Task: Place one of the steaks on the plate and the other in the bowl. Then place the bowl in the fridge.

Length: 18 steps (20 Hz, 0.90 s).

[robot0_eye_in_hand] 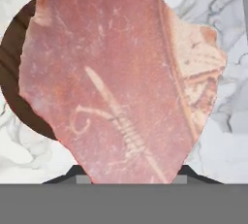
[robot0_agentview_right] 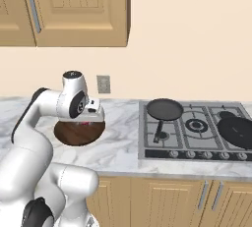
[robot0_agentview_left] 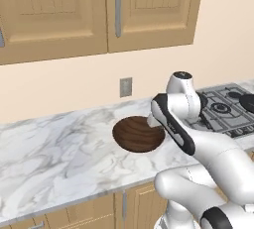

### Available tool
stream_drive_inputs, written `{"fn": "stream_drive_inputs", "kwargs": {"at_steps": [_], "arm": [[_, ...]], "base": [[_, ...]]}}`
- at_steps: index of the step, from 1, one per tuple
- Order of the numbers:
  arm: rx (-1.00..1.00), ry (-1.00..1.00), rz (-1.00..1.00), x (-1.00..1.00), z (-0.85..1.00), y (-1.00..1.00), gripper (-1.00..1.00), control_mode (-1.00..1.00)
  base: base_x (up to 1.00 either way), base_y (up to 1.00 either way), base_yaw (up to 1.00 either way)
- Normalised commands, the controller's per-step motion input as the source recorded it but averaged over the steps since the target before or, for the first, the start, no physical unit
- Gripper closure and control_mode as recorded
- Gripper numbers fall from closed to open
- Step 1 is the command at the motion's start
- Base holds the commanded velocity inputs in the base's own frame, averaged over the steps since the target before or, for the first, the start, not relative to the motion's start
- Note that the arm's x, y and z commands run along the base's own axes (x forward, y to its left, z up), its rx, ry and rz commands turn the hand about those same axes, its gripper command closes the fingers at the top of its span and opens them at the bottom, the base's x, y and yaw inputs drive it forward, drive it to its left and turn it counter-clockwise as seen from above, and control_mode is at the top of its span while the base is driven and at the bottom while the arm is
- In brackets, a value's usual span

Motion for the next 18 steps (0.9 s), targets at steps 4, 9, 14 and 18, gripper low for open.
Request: {"fn": "stream_drive_inputs", "kwargs": {"at_steps": [4, 9, 14, 18], "arm": [[0.0, 0.06, 0.04, -0.02, -0.05, 0.28, 1.0, -1.0], [0.0, 0.0, 0.0, 0.51, -0.32, 0.12, 1.0, -1.0], [0.0, 0.05, 0.0, 0.9, -0.35, 0.0, 1.0, -1.0], [0.0, 0.13, 0.0, 0.64, -0.38, -0.03, 1.0, -1.0]], "base": [[-0.01, 0.18, 0.0], [0.0, 0.0, 0.0], [0.0, 0.0, 0.0], [0.0, 0.0, 0.0]]}}
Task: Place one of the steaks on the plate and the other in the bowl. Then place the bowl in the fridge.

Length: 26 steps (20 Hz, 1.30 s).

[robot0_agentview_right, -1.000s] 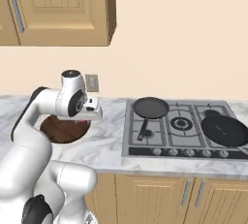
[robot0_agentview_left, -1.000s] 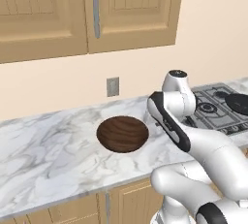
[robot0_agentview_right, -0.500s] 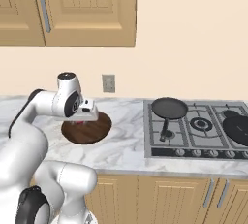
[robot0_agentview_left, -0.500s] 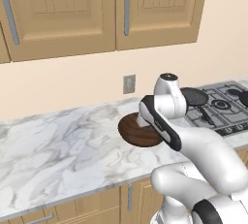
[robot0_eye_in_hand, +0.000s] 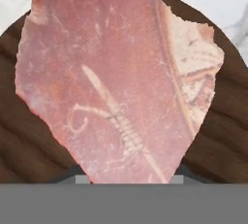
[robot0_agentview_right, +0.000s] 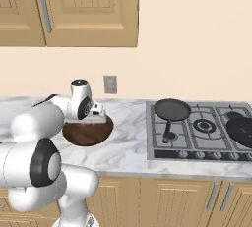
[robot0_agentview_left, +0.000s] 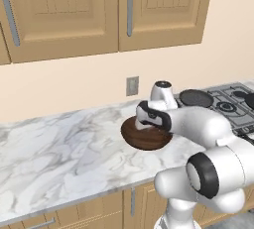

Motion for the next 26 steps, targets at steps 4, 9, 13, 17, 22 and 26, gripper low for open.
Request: {"fn": "stream_drive_inputs", "kwargs": {"at_steps": [4, 9, 13, 17, 22, 26], "arm": [[-0.06, 0.2, 0.0, 0.42, -0.64, 0.05, 1.0, -1.0], [-0.08, 0.12, 0.0, 0.38, -0.43, 0.12, 1.0, -1.0], [-0.06, 0.0, 0.0, 0.18, -0.59, 0.04, 1.0, -1.0], [-0.01, 0.0, 0.0, 0.0, -0.42, 0.0, 1.0, -1.0], [0.0, -0.04, 0.0, -0.09, -0.08, 0.0, -1.0, -1.0], [0.0, -0.01, 0.0, -0.19, 0.02, 0.0, -1.0, -1.0]], "base": [[0.0, 0.0, 0.0], [0.0, 0.0, 0.0], [0.0, 0.0, 0.0], [0.0, 0.0, 0.0], [0.0, 0.0, 0.0], [0.0, 0.0, 0.0]]}}
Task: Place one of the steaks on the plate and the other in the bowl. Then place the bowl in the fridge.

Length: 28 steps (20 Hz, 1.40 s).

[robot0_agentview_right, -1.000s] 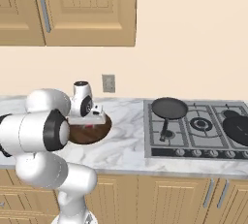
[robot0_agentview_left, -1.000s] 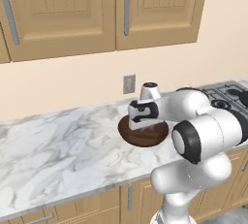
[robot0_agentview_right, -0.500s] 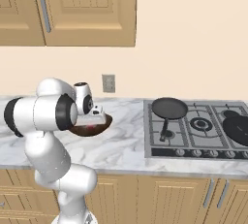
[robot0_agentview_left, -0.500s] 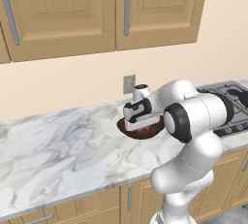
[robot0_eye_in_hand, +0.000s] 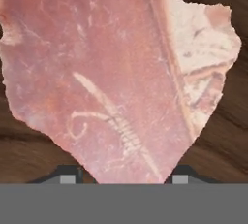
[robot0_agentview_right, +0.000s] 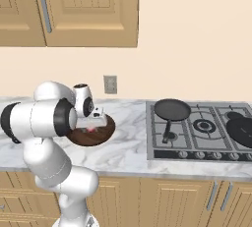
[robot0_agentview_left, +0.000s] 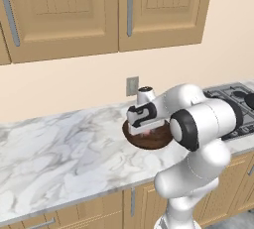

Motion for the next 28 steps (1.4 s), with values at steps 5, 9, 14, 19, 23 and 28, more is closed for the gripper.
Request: {"fn": "stream_drive_inputs", "kwargs": {"at_steps": [5, 9, 14, 19, 23, 28], "arm": [[0.0, 0.0, 0.0, -0.29, 0.21, -0.04, -1.0, -1.0], [0.01, -0.06, -0.05, -0.54, 0.57, -0.21, -1.0, -1.0], [0.05, -0.17, -0.08, -0.65, 0.95, -0.53, -1.0, -1.0], [0.02, -0.21, -0.14, -0.74, 0.66, -0.47, -1.0, -1.0], [0.0, -0.17, -0.28, -0.54, 0.66, -0.21, -1.0, -1.0], [0.01, 0.0, -0.05, -0.03, 0.03, 0.04, -1.0, -1.0]], "base": [[0.0, 0.0, 0.0], [0.0, 0.0, 0.0], [0.0, 0.0, 0.0], [0.0, 0.0, 0.0], [0.0, 0.0, 0.0], [0.0, 0.0, 0.0]]}}
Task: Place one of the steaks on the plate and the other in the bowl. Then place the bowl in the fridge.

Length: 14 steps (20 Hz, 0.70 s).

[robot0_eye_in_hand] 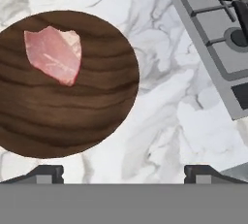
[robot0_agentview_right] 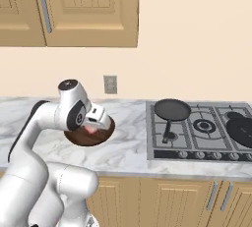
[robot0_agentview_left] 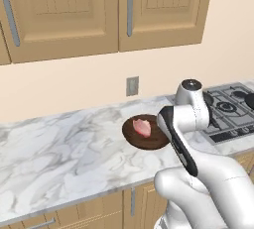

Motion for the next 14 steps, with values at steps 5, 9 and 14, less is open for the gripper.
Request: {"fn": "stream_drive_inputs", "kwargs": {"at_steps": [5, 9, 14], "arm": [[0.0, 0.0, -0.03, -0.07, 0.0, -0.03, -1.0, 1.0], [0.0, 0.0, 0.0, 0.0, 0.0, 0.0, -1.0, 1.0], [0.0, 0.0, 0.0, 0.0, 0.0, 0.0, -1.0, 1.0]], "base": [[-0.08, -0.05, -0.06], [-0.43, -0.28, -0.54], [-0.2, -0.56, -0.73]]}}
